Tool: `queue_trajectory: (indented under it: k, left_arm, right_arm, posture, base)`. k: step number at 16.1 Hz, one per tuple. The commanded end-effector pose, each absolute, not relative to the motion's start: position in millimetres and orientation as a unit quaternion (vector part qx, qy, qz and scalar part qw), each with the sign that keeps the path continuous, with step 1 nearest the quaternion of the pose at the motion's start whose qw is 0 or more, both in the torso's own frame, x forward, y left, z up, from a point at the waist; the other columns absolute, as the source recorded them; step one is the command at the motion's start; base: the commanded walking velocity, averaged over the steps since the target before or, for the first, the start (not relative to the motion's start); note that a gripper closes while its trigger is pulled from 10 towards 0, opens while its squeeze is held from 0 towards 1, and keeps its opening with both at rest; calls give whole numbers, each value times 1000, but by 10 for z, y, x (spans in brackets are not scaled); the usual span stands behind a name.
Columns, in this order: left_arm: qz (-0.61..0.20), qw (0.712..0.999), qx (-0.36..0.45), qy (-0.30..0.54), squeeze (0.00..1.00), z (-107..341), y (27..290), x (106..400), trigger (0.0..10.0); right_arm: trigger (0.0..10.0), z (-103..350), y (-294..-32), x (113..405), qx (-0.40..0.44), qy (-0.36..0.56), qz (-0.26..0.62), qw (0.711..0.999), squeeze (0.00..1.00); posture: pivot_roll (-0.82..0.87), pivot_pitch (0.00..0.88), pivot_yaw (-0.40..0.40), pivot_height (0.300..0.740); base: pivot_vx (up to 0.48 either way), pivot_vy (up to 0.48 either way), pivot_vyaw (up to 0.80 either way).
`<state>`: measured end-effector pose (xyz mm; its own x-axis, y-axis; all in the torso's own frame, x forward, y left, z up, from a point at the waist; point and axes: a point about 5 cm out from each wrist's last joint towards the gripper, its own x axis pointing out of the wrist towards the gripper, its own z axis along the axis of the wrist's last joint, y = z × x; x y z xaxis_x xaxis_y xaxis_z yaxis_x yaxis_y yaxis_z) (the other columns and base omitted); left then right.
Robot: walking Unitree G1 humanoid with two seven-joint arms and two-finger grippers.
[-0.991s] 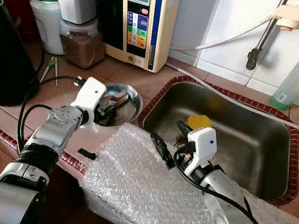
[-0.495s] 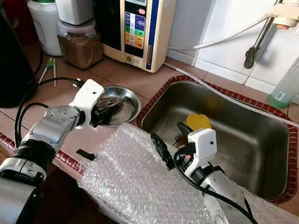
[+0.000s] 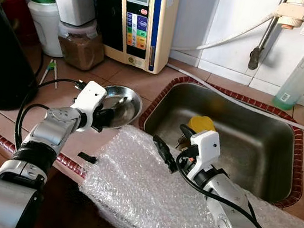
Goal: Kitchen organization
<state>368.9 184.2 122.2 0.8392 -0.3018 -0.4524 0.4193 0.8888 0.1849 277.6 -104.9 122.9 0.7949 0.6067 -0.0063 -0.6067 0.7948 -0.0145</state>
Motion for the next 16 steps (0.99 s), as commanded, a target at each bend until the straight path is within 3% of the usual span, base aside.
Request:
queue_trajectory:
  k: [1,5,9,13,16]
  left_arm:
    - [-180,949,150,211,0,1224,1876,3687,0]
    - [-157,962,147,166,0,1352,1876,3742,0]
    - [-134,979,143,54,0,1571,1717,3774,0]
    - [-143,976,163,-34,0,1569,1450,3643,0]
    - [-149,960,204,-116,0,1550,1284,3461,0]
  right_arm:
    - [10000,1289,-1020,2795,-11,-13,326,945,0]
    - [10000,1290,-1023,2795,-12,-14,325,946,0]
    - [10000,1311,-1032,2823,-13,-19,321,947,0]
    - [10000,1366,-1085,2873,-2,-28,302,953,0]
    - [10000,1483,-1207,2974,82,-34,252,964,0]
  posture:
    - [-53,4,91,740]
    - [-52,4,90,740]
    - [-49,0,87,740]
    - [-56,0,84,740]
    - [-58,0,81,740]
  base:
    - [0,0,0]
    - [0,0,0]
    - [0,0,0]
    - [0,0,0]
    - [0,0,0]
